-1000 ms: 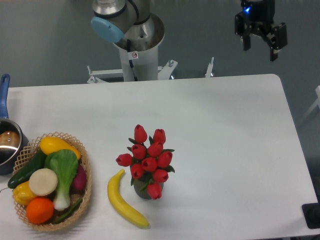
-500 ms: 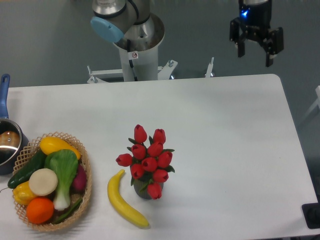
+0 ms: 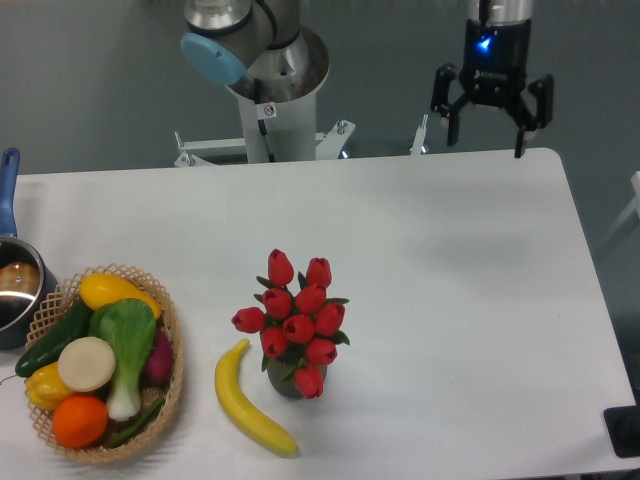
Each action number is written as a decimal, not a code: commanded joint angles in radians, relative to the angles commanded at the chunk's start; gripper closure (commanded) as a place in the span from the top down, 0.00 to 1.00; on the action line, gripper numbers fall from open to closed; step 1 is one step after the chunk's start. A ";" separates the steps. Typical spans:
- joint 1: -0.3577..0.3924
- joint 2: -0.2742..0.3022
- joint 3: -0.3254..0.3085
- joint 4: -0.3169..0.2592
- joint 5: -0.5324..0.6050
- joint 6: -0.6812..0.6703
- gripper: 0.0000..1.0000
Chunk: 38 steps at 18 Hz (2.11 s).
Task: Pick up the flowers from the vase
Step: 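Open the gripper and begin moving it toward the red tulips, then move the open gripper down over the tulip stems above the vase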
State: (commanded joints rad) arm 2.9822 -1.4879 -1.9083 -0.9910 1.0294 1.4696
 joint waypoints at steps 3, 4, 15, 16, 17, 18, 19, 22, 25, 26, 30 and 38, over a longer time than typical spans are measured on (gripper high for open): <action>-0.074 -0.044 -0.002 0.002 -0.003 -0.029 1.00; -0.095 -0.061 0.000 0.012 -0.012 -0.057 1.00; -0.204 -0.258 0.002 0.133 -0.403 -0.097 1.00; -0.204 -0.270 0.002 0.132 -0.464 -0.101 1.00; -0.204 -0.282 0.000 0.132 -0.510 -0.104 1.00; -0.206 -0.293 0.000 0.132 -0.535 -0.110 1.00; -0.207 -0.296 0.000 0.130 -0.548 -0.117 1.00; -0.235 -0.327 0.011 0.132 -0.558 -0.130 1.00; -0.252 -0.351 0.018 0.132 -0.577 -0.130 1.00; -0.258 -0.365 0.021 0.132 -0.581 -0.132 1.00; -0.267 -0.382 0.023 0.132 -0.583 -0.135 1.00; -0.310 -0.417 0.074 0.132 -0.580 -0.176 1.00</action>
State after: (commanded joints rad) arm 2.6722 -1.9052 -1.8347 -0.8590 0.4494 1.2931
